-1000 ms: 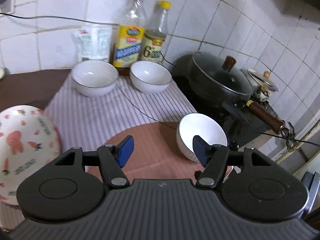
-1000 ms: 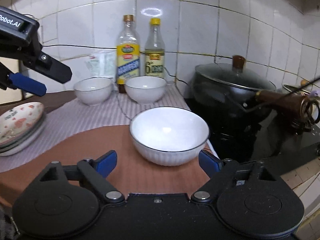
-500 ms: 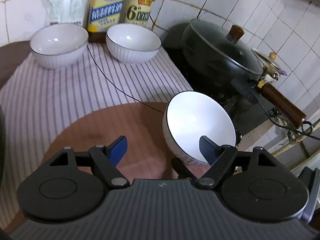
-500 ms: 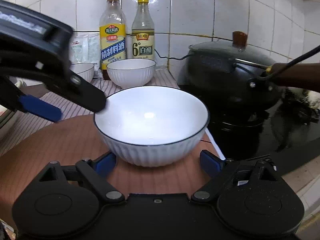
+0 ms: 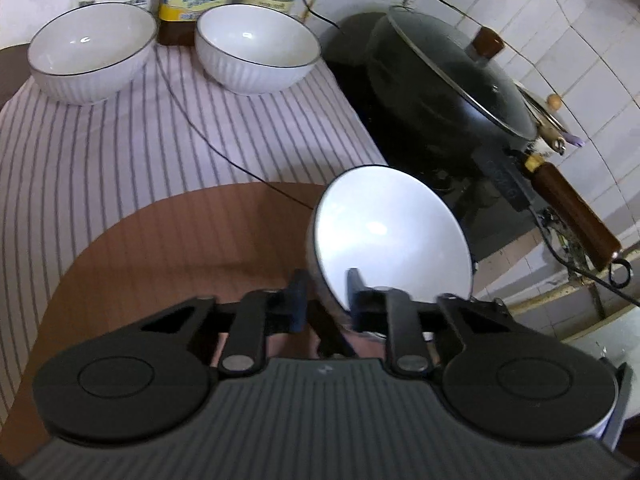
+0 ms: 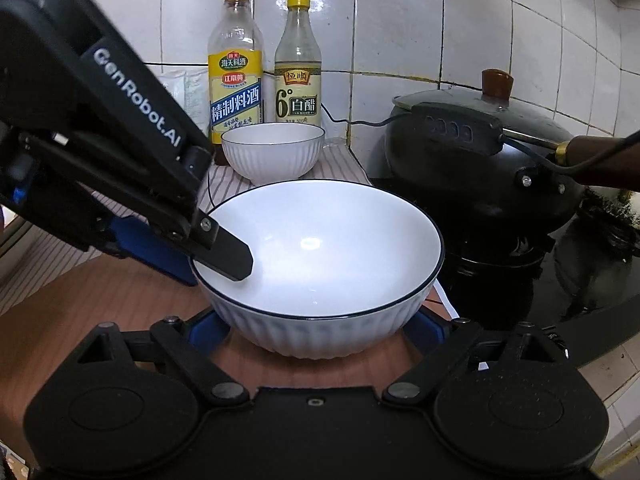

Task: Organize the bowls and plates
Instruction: 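Carry the white bowl with both tools and set it beside the plates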

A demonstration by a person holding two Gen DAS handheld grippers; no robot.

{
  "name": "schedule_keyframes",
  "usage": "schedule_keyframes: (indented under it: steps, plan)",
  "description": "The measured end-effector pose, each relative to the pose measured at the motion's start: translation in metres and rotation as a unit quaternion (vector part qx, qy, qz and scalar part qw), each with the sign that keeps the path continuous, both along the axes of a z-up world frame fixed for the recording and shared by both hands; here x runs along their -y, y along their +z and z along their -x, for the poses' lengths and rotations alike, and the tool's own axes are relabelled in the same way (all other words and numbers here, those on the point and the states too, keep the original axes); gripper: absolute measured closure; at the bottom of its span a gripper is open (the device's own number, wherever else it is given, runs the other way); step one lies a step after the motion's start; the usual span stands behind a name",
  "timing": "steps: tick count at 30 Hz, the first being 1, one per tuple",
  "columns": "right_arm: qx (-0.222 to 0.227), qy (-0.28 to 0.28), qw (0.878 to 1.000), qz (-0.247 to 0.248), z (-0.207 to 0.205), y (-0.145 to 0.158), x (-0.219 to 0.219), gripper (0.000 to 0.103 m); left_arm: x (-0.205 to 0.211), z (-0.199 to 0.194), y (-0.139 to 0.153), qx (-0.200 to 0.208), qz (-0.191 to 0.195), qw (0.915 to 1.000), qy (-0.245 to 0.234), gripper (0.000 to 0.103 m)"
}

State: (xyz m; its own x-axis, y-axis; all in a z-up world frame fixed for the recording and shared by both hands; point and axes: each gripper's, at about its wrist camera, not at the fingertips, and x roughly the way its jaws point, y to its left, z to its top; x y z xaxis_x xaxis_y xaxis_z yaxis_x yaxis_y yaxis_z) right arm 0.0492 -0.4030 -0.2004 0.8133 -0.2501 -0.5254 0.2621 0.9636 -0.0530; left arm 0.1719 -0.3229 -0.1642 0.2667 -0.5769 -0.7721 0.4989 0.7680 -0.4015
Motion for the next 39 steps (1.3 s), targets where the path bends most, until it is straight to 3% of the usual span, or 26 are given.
schedule_keyframes:
  steps: [12, 27, 39]
  plan:
    - [-0.002, 0.025, 0.999, -0.019, 0.002, 0.012, -0.016, 0.008, -0.022, 0.004, 0.013, -0.002, -0.017, 0.9998, 0.008, 0.087]
    - [0.027, 0.140, 0.990, -0.008, -0.010, 0.035, -0.085, 0.009, -0.116, 0.004, 0.039, -0.002, -0.006, 0.9940, 0.109, 0.087]
    - [0.011, 0.193, 0.981, -0.005, -0.032, 0.019, -0.110, 0.009, -0.141, 0.001, 0.029, 0.035, -0.061, 0.9889, 0.131, 0.087]
